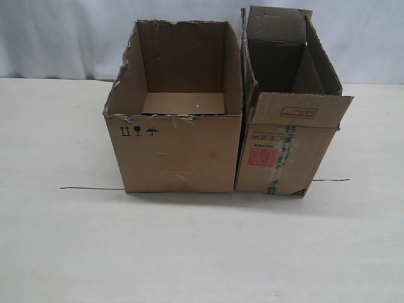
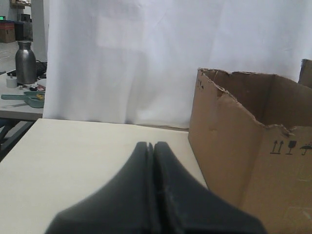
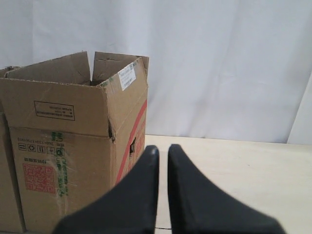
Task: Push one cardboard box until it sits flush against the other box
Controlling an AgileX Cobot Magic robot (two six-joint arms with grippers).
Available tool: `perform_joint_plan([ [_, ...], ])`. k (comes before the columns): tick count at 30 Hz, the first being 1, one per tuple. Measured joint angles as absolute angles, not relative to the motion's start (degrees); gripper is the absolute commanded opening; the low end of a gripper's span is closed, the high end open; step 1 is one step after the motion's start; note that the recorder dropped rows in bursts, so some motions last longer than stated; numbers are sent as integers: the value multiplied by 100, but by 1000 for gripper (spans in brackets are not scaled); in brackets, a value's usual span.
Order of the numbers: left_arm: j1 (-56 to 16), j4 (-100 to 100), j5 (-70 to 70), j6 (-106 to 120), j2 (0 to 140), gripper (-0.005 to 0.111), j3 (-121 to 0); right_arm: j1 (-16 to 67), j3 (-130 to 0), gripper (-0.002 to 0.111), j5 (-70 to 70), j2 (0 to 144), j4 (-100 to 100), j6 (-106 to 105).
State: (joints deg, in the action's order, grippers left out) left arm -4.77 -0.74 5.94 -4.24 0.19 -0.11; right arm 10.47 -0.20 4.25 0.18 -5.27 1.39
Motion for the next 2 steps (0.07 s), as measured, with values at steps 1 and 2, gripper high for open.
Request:
perform_joint_plan([
  [1, -477, -74, 594, -424, 19, 0, -11, 1047, -20, 5, 425, 18, -527, 139],
  [2, -477, -74, 594, -424, 19, 0, -11, 1047, -20, 5, 425, 18, -527, 139],
])
